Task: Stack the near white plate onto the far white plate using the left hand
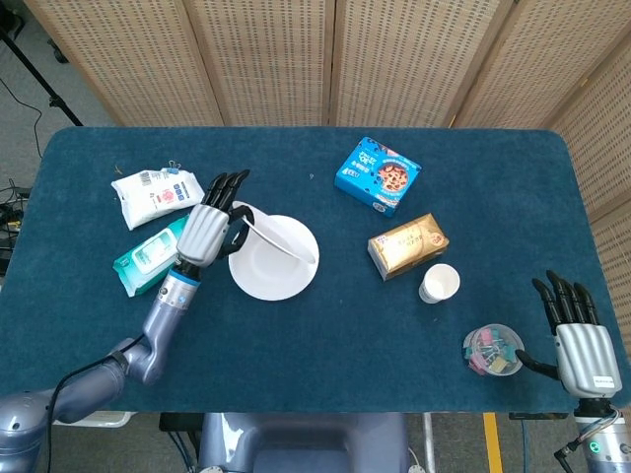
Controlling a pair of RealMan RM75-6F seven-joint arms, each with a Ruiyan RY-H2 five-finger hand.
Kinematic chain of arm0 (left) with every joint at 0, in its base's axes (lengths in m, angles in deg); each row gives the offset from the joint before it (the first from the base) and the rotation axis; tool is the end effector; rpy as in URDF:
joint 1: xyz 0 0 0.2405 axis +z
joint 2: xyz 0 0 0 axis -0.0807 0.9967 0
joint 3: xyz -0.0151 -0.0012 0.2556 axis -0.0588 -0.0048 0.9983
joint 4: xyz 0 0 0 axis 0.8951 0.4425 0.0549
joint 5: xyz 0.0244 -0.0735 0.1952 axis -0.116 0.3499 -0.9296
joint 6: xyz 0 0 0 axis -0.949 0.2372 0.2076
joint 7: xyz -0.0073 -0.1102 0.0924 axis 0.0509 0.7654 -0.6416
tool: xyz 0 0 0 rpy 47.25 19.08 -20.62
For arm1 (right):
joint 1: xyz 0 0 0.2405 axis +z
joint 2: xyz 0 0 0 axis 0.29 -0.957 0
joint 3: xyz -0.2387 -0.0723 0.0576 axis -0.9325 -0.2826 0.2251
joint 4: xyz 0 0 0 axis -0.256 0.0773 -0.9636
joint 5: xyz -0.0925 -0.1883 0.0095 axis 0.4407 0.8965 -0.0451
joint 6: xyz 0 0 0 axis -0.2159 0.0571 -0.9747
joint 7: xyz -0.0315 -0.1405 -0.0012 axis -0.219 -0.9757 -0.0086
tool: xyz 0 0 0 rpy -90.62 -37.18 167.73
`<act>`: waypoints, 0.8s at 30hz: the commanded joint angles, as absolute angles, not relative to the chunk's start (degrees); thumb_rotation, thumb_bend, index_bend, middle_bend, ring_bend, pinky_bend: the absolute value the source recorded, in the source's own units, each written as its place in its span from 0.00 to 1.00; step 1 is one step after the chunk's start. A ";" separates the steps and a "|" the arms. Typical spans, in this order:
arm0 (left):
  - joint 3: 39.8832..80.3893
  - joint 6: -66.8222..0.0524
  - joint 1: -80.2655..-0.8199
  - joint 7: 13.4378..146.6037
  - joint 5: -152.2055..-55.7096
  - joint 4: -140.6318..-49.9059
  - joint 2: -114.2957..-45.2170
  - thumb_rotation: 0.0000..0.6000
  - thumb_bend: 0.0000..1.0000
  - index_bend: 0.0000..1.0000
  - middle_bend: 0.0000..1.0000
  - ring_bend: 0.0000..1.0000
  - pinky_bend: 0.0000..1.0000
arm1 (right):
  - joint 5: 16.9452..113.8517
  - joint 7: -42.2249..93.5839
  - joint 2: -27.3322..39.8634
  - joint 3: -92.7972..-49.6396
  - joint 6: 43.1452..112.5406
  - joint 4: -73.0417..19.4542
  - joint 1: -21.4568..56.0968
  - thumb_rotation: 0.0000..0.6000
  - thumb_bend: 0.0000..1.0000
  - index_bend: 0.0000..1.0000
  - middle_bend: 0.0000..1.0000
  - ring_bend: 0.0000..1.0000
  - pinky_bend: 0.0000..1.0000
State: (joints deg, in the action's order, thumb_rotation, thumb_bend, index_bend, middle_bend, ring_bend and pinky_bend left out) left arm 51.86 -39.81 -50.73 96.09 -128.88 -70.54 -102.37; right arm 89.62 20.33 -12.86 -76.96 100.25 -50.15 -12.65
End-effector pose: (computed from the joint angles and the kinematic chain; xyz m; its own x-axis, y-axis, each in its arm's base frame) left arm -0.1333 0.4017 -0.0113 0.1191 -0.0660 0.9907 0.8594 -0.4928 -0.1361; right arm -0.2878 -0.1818 0.1570 0.3712 0.0392 0.9277 -0.9278 -0.0252 0.3722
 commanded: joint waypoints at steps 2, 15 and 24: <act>53.05 -39.06 -51.34 98.97 -128.26 -65.88 -104.65 1.00 0.50 1.00 0.00 0.00 0.00 | 89.52 20.25 -12.78 -77.07 99.91 -50.13 -12.54 1.00 0.00 0.00 0.00 0.00 0.00; 60.64 -39.23 -46.23 100.84 -130.91 -72.85 -96.57 1.00 0.35 0.76 0.00 0.00 0.00 | 90.16 20.32 -12.97 -77.40 100.29 -50.57 -12.70 1.00 0.00 0.00 0.00 0.00 0.00; 63.96 -37.23 -43.78 96.90 -130.95 -77.15 -92.33 1.00 0.34 0.47 0.00 0.00 0.00 | 90.54 19.99 -12.92 -77.57 100.41 -50.82 -12.71 1.00 0.00 0.00 0.00 0.00 0.00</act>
